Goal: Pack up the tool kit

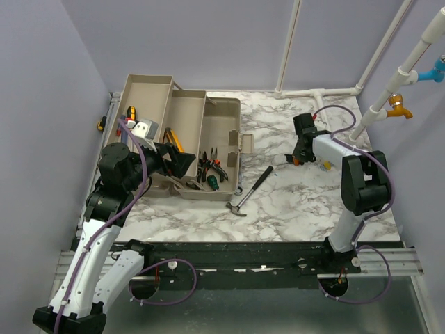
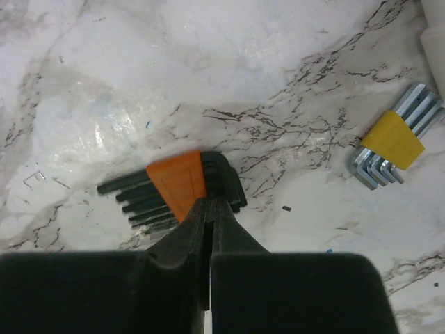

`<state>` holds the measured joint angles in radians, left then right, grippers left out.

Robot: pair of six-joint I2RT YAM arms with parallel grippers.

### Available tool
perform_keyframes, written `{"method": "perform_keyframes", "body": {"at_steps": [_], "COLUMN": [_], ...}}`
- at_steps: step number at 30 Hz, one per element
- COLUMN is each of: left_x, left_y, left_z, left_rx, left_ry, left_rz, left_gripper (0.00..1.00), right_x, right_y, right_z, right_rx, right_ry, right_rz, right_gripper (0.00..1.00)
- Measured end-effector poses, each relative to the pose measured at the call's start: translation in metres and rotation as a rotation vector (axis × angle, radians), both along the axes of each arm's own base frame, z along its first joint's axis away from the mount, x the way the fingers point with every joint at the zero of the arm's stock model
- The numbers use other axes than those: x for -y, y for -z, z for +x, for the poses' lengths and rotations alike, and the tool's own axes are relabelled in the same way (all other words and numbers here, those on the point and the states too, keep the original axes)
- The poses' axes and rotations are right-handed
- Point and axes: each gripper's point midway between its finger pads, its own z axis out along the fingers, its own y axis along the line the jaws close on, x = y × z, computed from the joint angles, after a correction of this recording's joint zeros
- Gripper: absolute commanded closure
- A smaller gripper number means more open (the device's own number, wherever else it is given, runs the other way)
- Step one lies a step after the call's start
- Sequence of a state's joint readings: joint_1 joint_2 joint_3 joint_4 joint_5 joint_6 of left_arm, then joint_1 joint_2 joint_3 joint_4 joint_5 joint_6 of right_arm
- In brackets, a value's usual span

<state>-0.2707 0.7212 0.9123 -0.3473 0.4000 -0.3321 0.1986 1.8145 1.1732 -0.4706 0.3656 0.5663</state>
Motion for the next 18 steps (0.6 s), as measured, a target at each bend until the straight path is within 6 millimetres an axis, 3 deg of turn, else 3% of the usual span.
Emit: {"method": "perform_keyframes", "body": {"at_steps": [7, 12, 14, 16, 18], "left_x": [0.000, 0.000, 0.000, 0.000, 0.000], "left_y": [0.002, 0.004, 0.004, 0.004, 0.005], "left_z": [0.001, 0.001, 0.001, 0.001, 0.001], "left_rx": [-0.004, -0.013, -0.015, -0.017, -0.018], "left_ry": [0.000, 0.000, 0.000, 0.000, 0.000], "left_rz": [0.003, 0.006, 0.006, 0.007, 0.007], "left_gripper": [0.02, 0.02, 0.02, 0.02, 0.02], "right_x": [-0.001, -0.004, -0.007, -0.007, -0.006], "right_y": [-0.008, -0.039, -0.057, -0.068, -0.073], "right_z": [0.002, 0.002, 0.004, 0.005, 0.006], "right_rx": [0.025, 0.097, 0.141, 0.172, 0.181], "right_ry": [-0.014, -0.031, -0.044, -0.048, -0.051], "right_rz": [0.007, 0.036, 0.055, 0.061, 0.053], "right_gripper": [0.99, 0.97, 0.75, 0.40, 0.20]}}
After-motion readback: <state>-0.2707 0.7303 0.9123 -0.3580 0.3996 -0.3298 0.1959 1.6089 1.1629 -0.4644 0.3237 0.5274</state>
